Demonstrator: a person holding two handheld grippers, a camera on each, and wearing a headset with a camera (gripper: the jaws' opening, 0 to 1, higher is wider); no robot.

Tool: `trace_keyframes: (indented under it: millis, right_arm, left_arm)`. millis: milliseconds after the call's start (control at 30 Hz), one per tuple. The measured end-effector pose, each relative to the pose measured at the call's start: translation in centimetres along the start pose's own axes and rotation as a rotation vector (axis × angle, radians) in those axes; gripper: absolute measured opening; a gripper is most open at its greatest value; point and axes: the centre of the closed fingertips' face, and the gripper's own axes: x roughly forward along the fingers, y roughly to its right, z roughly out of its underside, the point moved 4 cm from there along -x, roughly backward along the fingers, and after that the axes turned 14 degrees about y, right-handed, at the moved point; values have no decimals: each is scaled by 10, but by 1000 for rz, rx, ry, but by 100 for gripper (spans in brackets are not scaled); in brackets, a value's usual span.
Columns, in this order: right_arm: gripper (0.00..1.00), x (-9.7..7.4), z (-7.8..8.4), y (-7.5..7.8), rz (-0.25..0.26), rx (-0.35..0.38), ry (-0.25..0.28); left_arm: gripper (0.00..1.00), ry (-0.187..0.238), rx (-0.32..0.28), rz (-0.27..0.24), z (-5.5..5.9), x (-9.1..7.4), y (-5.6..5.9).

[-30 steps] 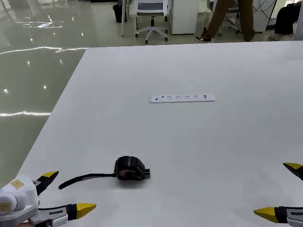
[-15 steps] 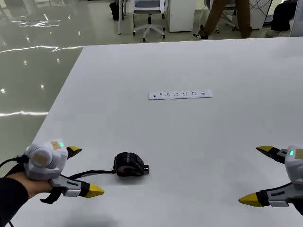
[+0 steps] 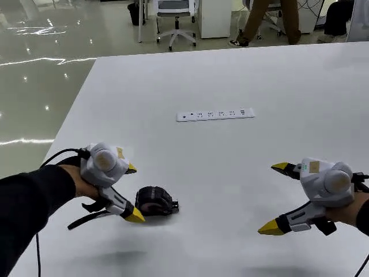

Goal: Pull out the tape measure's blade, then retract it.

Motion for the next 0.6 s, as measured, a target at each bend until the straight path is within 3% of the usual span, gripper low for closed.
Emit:
trace_keyframes:
  millis: [33, 133, 333, 433, 533, 600]
  right_arm:
    - [95, 8, -2, 1, -17, -26, -3]
    - [93, 27, -5, -2, -53, -10, -9]
    - [89, 63, -13, -8, -131, -37, -19]
    - [85, 80, -15, -10, -158, -37, -28]
    - [82, 100, -17, -14, -183, -33, -39]
    - [79, 109, -17, -15, -196, -36, -48]
  left_arm:
    - [69, -23, 31, 2, 2, 7, -3]
    - [61, -60, 68, 21, 6, 20, -4]
    - [50, -122, 84, 77, 7, 34, -1]
    - [34, -171, 107, 125, 15, 37, 4]
    - [33, -176, 141, 95, 16, 41, 1]
    - [32, -174, 122, 95, 16, 41, 0]
